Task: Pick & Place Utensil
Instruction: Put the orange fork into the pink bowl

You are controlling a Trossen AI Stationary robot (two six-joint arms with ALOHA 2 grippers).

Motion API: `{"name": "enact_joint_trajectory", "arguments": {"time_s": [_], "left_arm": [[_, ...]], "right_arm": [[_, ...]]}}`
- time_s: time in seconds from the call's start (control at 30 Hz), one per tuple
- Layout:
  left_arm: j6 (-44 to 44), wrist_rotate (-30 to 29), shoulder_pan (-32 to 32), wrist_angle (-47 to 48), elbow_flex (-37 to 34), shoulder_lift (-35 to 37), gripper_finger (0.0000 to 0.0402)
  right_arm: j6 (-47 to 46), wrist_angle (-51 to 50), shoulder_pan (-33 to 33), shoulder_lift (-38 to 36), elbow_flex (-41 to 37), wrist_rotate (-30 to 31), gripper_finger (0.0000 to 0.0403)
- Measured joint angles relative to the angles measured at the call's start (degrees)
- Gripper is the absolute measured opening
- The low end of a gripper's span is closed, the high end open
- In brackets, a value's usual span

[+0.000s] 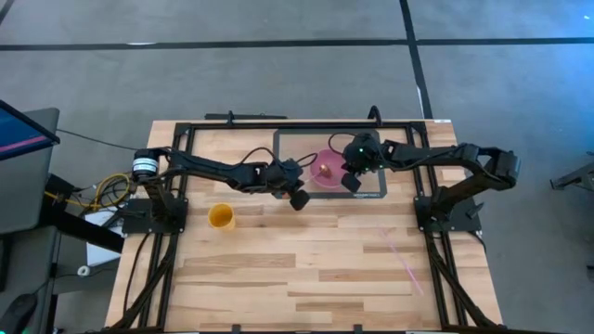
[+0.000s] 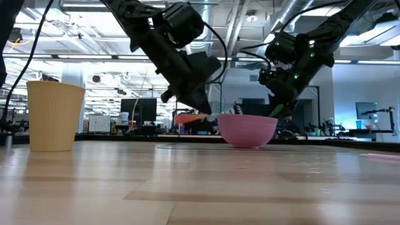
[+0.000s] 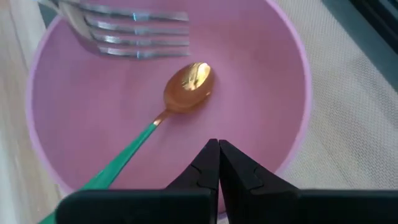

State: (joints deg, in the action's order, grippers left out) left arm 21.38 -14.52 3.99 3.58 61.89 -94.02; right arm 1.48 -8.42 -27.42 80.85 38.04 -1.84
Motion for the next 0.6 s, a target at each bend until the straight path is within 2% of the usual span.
{"name": "enact_joint_trajectory", "arguments": {"time_s": [0.33,0.43,0.6], "left_arm": [[-2.9,1.2,0.3,1.6,5.3,1.7,0.0003],[-0.6,5.7,1.7,10.4,10.4,1.7,0.0003],[8.5,6.2,4.8,25.5,19.2,1.7,0.0003]], "right_arm": [[0.3,1.1,0.0,-0.1,0.0,-1.4,0.0],[0.1,1.2,0.0,-0.1,0.0,-1.4,0.0],[0.1,1.6,0.0,-0.1,0.0,-1.4,0.0]]}}
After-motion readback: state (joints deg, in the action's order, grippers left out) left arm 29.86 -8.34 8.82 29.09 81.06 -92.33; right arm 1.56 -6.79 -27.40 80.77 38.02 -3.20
